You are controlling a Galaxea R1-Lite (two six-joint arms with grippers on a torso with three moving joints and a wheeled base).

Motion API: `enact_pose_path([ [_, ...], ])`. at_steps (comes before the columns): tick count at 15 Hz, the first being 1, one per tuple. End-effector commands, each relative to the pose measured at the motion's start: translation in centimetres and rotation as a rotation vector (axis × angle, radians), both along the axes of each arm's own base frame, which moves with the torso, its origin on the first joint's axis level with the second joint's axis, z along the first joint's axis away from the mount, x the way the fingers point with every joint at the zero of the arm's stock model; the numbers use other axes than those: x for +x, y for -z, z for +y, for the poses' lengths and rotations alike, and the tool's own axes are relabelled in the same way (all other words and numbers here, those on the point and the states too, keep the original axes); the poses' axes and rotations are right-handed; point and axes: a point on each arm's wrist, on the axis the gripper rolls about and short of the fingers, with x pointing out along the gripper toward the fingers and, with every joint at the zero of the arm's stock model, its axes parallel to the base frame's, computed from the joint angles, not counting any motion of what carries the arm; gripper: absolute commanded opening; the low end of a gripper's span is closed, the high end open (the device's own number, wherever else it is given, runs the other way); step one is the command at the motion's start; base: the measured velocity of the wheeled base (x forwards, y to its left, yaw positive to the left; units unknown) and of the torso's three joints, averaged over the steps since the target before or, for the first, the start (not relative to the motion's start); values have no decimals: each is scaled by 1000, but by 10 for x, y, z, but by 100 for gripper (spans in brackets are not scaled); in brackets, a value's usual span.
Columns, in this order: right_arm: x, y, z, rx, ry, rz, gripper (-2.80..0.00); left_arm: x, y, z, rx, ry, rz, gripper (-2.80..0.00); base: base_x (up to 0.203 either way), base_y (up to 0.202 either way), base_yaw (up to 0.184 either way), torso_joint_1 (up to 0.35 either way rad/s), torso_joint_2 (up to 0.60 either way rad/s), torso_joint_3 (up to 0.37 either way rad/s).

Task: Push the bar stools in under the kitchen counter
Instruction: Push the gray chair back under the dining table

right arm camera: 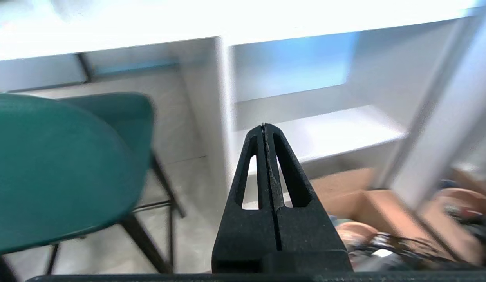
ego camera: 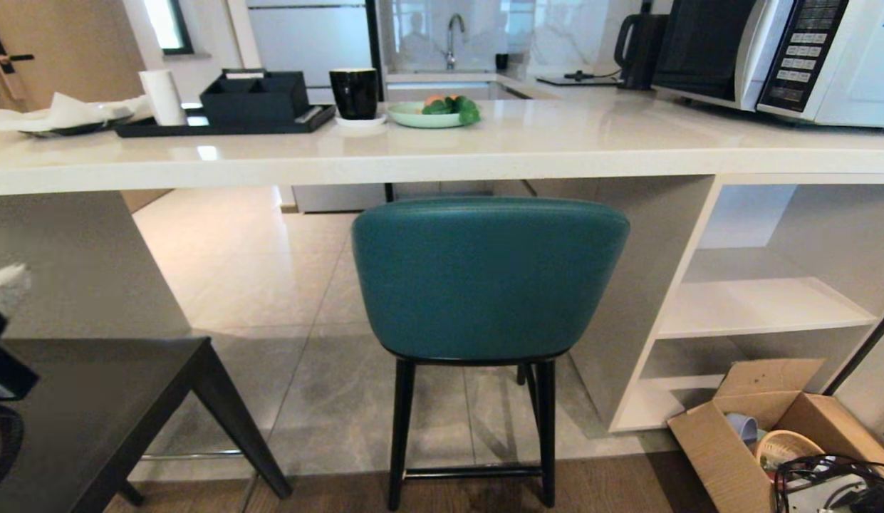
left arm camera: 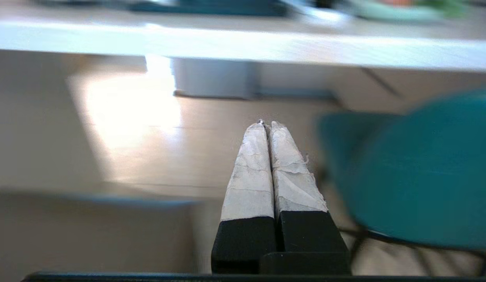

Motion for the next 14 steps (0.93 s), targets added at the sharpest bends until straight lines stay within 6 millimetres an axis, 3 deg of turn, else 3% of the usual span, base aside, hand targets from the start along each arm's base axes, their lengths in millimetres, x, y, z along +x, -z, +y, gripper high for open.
enact_pose_path([
  [1,-61,2,-10,1,49,-125,-280,-47,-5,14,-11,-81,-127,-280,0,0,0,0,0,0],
  [5,-113,21,-13,-20,86,-172,-280,-94,13,16,35,-45,-144,-280,0,0,0,0,0,0],
  [9,-153,63,-11,-47,38,-223,-280,-134,55,14,75,58,-115,-280,0,0,0,0,0,0],
  [11,-152,100,-9,-68,9,-181,-280,-137,90,13,85,77,-69,-280,0,0,0,0,0,0],
  [14,-126,145,-6,-62,-100,-13,-280,-117,138,12,93,97,128,-280,0,0,0,0,0,0],
])
